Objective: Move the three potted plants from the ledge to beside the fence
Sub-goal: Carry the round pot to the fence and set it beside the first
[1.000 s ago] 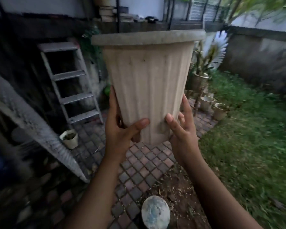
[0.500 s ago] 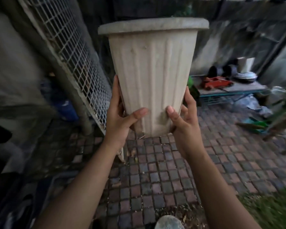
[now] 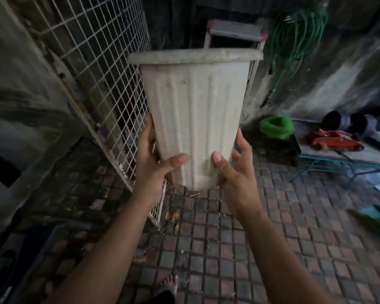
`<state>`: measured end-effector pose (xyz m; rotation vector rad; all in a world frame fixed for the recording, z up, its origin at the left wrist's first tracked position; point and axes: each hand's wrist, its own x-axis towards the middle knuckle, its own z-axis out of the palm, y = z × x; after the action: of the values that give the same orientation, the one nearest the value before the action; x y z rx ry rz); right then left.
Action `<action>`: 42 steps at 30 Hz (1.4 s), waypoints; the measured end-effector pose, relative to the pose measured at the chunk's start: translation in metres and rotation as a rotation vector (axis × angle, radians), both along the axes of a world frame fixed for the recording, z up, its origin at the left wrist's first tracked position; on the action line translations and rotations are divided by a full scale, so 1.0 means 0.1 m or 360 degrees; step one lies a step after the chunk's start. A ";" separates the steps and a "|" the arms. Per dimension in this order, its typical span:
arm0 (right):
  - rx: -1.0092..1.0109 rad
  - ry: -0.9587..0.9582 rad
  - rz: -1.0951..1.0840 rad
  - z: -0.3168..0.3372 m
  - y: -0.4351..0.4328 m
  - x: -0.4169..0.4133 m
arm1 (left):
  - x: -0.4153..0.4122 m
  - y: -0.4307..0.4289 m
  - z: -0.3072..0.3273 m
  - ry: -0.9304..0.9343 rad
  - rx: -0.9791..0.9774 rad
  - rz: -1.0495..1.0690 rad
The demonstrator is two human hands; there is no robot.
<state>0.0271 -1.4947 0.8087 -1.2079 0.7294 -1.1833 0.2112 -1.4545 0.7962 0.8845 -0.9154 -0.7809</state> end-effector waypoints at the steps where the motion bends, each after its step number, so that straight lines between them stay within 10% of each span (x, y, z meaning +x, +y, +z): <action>1: -0.0016 0.0023 0.0002 0.00 -0.18 -0.04 | -0.04 -0.16 -0.02 0.0025 0.0012 0.0016; 23: -0.0167 0.0002 0.0678 0.01 -3.43 -1.74 | -2.05 -2.62 0.12 -0.0174 -0.0068 0.0645; 42: -0.0154 0.0287 0.1149 -0.54 -4.86 -0.70 | -1.60 -3.73 -0.54 -0.0238 0.0367 0.1222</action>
<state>-0.0424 -1.9805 0.7550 -1.4991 0.3091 -0.5175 0.0511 -1.8278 0.7418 1.3932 -0.5401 -0.1531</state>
